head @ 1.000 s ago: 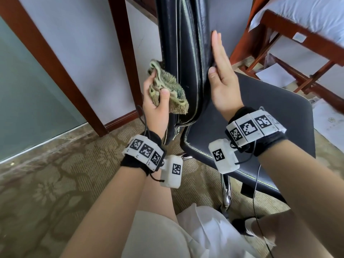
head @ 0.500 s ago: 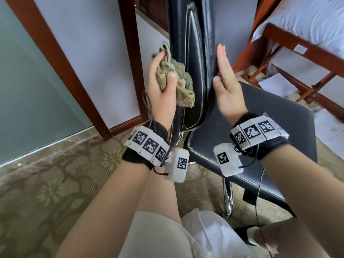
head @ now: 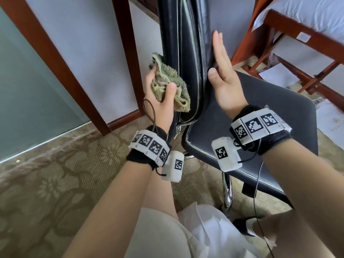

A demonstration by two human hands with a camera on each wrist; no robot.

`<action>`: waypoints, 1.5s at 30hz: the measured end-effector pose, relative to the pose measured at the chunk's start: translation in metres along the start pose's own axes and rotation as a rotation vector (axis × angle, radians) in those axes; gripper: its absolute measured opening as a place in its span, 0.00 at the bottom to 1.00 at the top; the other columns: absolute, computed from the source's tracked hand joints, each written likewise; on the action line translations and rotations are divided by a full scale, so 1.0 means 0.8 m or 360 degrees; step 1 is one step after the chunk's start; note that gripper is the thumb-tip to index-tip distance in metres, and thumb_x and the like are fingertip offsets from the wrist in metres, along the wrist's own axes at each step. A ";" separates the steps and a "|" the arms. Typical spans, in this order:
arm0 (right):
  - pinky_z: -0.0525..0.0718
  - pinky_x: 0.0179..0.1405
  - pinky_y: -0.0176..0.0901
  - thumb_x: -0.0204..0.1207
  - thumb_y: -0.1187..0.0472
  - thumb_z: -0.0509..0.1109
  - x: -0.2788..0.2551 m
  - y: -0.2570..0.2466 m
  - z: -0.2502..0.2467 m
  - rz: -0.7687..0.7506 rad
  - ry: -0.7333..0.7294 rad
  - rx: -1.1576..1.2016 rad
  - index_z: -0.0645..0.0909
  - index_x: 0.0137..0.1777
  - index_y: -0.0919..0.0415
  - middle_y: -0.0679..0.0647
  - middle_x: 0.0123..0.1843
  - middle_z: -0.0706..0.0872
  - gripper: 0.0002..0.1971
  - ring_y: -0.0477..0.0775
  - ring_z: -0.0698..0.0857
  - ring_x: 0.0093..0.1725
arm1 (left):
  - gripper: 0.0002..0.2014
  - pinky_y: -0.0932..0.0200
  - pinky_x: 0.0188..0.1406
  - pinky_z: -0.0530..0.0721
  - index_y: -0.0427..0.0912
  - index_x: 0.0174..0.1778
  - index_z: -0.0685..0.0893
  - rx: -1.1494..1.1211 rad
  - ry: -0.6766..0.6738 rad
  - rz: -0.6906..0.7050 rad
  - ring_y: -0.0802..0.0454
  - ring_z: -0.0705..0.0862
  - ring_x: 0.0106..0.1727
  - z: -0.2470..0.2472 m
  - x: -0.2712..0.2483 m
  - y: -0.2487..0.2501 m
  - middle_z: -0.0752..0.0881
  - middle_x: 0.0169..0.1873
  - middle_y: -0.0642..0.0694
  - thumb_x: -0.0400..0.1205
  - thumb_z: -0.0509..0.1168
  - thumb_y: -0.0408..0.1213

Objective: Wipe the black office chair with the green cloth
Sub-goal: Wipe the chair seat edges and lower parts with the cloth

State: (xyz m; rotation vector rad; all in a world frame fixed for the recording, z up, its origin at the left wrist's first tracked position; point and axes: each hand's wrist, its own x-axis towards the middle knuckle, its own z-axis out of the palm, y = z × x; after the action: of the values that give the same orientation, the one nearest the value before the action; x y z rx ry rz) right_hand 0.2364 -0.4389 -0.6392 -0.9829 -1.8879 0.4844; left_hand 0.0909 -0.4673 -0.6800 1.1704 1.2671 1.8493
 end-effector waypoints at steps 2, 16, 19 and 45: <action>0.46 0.79 0.34 0.83 0.62 0.53 0.000 0.001 0.000 -0.0014 0.0000 0.0000 0.50 0.80 0.75 0.71 0.82 0.49 0.29 0.50 0.48 0.81 | 0.22 0.48 0.63 0.80 0.55 0.64 0.72 -0.0030 0.0004 -0.0055 0.44 0.82 0.56 0.000 -0.009 -0.017 0.83 0.56 0.36 0.74 0.64 0.47; 0.45 0.76 0.28 0.80 0.77 0.52 0.002 0.001 0.004 0.0028 0.0008 0.0030 0.49 0.79 0.77 0.72 0.82 0.48 0.28 0.49 0.47 0.81 | 0.28 0.66 0.51 0.79 0.47 0.73 0.67 0.0123 -0.0003 -0.0661 0.71 0.78 0.43 -0.020 -0.057 -0.113 0.79 0.52 0.51 0.77 0.63 0.50; 0.45 0.77 0.30 0.82 0.75 0.52 0.001 0.001 0.005 0.0014 0.0007 0.0039 0.49 0.79 0.77 0.73 0.81 0.48 0.27 0.55 0.45 0.81 | 0.17 0.67 0.49 0.81 0.46 0.68 0.69 0.0048 0.0021 -0.0687 0.70 0.81 0.40 -0.020 -0.052 -0.109 0.80 0.47 0.51 0.85 0.59 0.29; 0.48 0.79 0.36 0.83 0.71 0.54 -0.017 0.009 -0.001 0.0017 0.0015 -0.0041 0.52 0.79 0.75 0.73 0.81 0.50 0.26 0.48 0.50 0.79 | 0.22 0.76 0.51 0.75 0.47 0.60 0.72 -0.0072 0.0220 -0.0191 0.73 0.80 0.45 0.009 -0.034 -0.073 0.81 0.46 0.57 0.73 0.60 0.54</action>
State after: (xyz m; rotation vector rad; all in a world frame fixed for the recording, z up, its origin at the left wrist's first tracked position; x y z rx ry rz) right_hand 0.2439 -0.4458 -0.6508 -1.0108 -1.8854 0.4618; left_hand 0.1086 -0.4662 -0.7425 0.9357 1.3338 1.8862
